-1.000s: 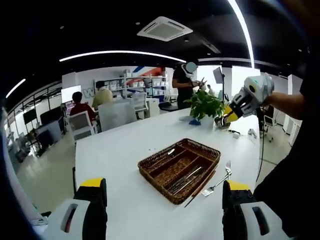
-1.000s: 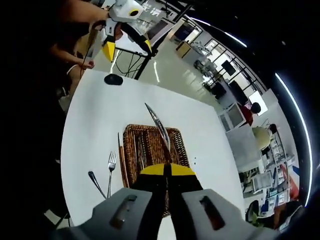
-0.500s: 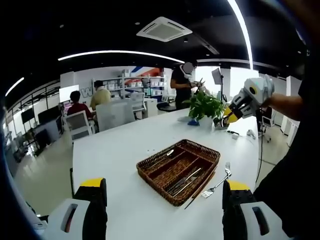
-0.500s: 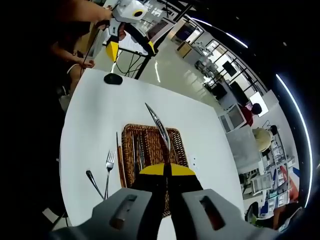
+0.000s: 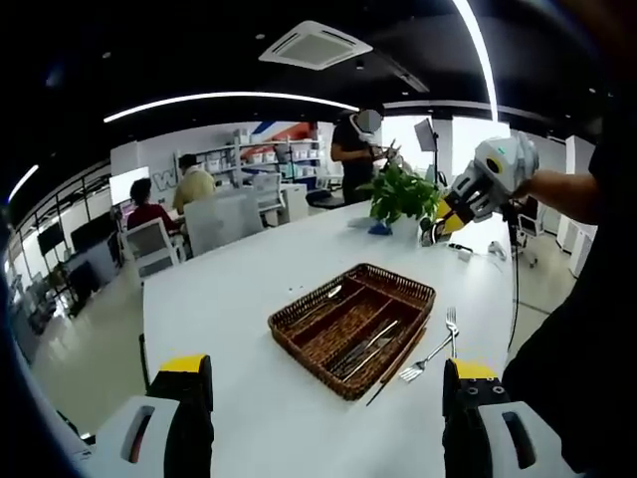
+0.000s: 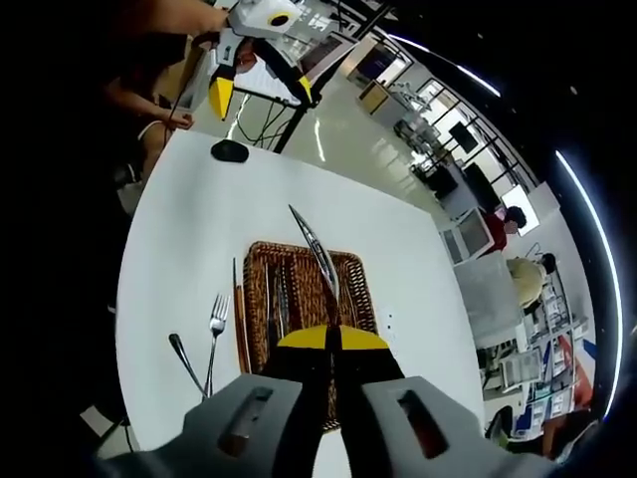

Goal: Arrange the knives, forks, and spoons in their matching storage slots by inserting each utensil handle-first until every utensil is classified and aligned in the correct compartment

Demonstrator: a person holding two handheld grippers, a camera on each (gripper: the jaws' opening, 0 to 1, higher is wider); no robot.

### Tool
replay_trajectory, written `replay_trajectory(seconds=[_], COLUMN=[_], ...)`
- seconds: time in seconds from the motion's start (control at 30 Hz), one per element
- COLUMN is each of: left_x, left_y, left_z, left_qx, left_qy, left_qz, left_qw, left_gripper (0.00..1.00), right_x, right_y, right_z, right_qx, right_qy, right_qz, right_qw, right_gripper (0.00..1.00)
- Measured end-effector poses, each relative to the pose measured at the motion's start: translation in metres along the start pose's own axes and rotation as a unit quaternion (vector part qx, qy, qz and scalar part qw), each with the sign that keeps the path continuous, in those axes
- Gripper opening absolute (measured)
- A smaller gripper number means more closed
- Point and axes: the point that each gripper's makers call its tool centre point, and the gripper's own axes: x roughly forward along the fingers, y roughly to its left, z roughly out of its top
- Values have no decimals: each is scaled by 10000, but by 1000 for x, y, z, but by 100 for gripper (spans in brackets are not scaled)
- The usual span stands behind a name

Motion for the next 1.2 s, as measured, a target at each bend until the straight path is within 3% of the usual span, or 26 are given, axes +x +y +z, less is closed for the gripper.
replay_trajectory(seconds=[0.2, 0.77, 1.2], left_x=[-1, 6, 12], left_y=[0, 2, -8], left_z=[4, 5, 3], left_qx=[-16, 138, -73], left_qy=[2, 61, 32], left_qz=[11, 85, -5], left_qw=[10000, 9999, 10000], left_gripper=[100, 100, 100], right_x=[6, 25, 40], right_y=[-4, -14, -45], right_z=[-1, -10, -4], right_qx=[158, 14, 47], right_qy=[-34, 43, -37], right_qz=[24, 164, 112], right_qw=[9999, 9999, 9999], right_gripper=[0, 0, 0])
